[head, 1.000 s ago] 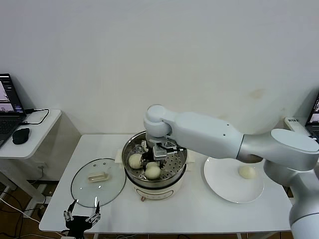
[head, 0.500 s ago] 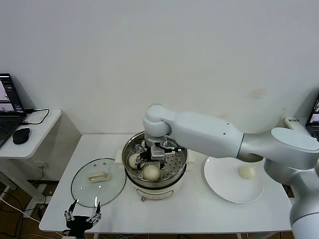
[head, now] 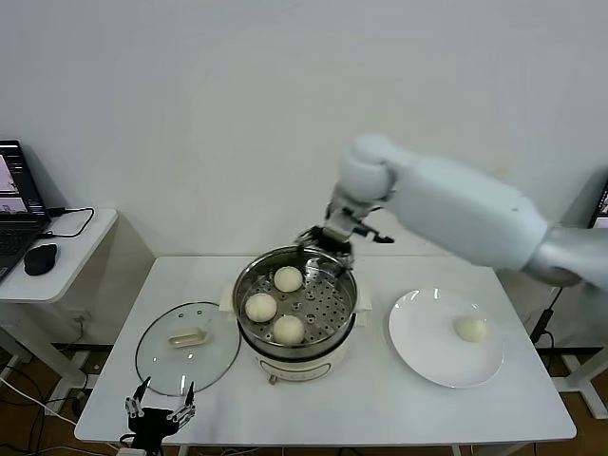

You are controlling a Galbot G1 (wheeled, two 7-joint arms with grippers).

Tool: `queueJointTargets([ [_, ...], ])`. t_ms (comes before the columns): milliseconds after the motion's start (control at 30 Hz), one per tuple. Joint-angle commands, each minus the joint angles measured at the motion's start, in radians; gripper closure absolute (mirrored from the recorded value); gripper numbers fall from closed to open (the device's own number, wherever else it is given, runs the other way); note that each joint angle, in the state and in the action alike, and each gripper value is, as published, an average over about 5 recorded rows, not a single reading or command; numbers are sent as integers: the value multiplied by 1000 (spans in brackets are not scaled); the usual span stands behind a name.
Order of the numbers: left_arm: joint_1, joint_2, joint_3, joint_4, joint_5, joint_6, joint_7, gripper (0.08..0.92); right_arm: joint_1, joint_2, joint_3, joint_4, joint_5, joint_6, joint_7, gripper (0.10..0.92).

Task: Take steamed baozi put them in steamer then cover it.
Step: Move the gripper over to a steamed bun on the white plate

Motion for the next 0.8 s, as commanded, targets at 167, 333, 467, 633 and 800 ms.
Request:
queueJointTargets([
  [167, 1, 17, 9, -20, -34, 22, 13, 177, -143, -382, 123, -7, -21, -510, -7, 203],
  [333, 13, 17, 6, -27, -31, 22, 11, 177, -336, -421, 272, -25, -143, -474, 14, 202],
  [467, 27, 21, 0, -40, -27, 22, 11, 177, -481, -423, 373, -60, -243, -420, 11, 202],
  [633, 33, 18, -6, -45, -23, 24, 12, 177, -600, -416, 455, -92, -342, -394, 17, 203],
  [800, 40, 16, -5, -39, -16, 24, 13, 177, -665, -393, 503, -133, -378, -356, 41, 202],
])
